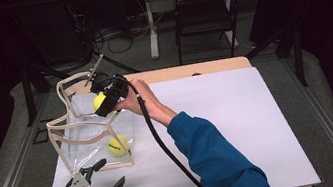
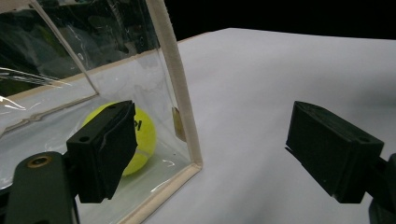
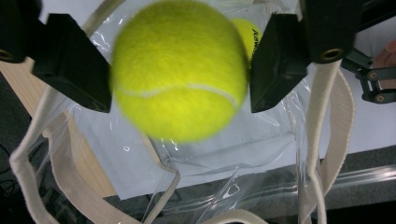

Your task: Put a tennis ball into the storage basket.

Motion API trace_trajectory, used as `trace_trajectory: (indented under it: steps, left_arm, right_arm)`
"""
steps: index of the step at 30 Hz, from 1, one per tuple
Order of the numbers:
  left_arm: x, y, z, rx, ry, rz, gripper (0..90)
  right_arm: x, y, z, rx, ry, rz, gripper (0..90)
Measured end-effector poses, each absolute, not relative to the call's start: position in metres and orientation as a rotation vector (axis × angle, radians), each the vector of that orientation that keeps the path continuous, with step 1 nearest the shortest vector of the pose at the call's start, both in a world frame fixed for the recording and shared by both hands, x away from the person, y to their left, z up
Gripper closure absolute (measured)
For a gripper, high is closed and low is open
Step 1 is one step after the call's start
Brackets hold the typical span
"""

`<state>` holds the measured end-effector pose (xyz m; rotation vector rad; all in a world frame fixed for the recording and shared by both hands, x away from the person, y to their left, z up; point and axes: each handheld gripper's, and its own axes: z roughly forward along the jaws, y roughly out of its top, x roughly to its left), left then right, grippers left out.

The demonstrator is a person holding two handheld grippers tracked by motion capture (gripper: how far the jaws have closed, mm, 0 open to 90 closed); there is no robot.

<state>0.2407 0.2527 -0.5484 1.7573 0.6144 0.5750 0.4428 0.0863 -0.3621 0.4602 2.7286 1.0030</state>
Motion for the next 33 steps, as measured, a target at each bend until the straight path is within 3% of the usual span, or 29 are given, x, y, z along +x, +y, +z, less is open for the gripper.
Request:
trace_trajectory:
  steps: [2, 12, 33]
  left_arm:
    - [0.241, 0.252, -0.549, 1.757, 0.616, 0.574, 15.9]
    - [0.241, 0.251, -0.549, 1.757, 0.618, 0.572, 15.9]
    - [0.239, 0.251, -0.548, 1.758, 0.627, 0.589, 15.9]
  right_arm:
    - [0.442, 0.081, -0.358, 0.469, 2.705, 1.052, 13.1]
    - [0.439, 0.047, -0.346, 0.514, 2.646, 1.155, 1.5]
    - [0.437, -0.028, -0.351, 0.598, 2.599, 1.198, 0.4]
